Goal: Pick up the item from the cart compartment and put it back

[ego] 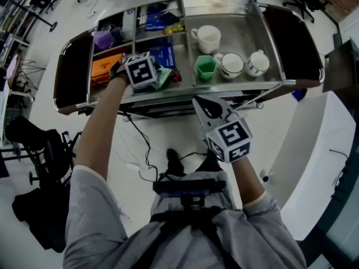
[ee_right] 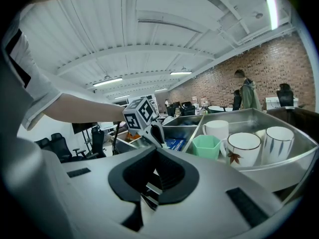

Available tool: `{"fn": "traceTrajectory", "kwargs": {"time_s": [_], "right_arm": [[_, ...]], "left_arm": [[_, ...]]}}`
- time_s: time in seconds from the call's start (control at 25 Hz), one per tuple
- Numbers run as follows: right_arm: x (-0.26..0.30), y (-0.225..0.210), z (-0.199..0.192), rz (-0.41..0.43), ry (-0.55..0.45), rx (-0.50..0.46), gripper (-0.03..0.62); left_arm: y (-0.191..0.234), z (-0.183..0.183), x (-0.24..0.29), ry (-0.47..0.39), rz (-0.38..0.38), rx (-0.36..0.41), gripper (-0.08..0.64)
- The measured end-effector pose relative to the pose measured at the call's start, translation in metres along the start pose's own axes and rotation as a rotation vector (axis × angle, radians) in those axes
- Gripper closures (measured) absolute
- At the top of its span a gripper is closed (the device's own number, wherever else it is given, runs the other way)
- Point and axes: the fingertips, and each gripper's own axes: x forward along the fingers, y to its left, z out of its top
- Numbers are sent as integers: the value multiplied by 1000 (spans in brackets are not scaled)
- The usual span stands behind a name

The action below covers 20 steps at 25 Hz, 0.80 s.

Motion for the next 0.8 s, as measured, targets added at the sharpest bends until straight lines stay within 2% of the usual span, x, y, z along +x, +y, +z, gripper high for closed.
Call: {"fn": "traceTrajectory", "kwargs": {"time_s": [0.36, 0.56, 0.8], "right_arm": [[1, 4, 2, 2, 4, -11, 583], [2, 8, 6, 5, -7, -18, 583], [3, 13, 8, 12, -1, -25, 583]], "left_arm": [[5, 13, -34, -135, 82, -87, 508], [16, 1, -60, -182, 206, -156, 511], [9, 2, -99, -336, 280, -281, 511]]}}
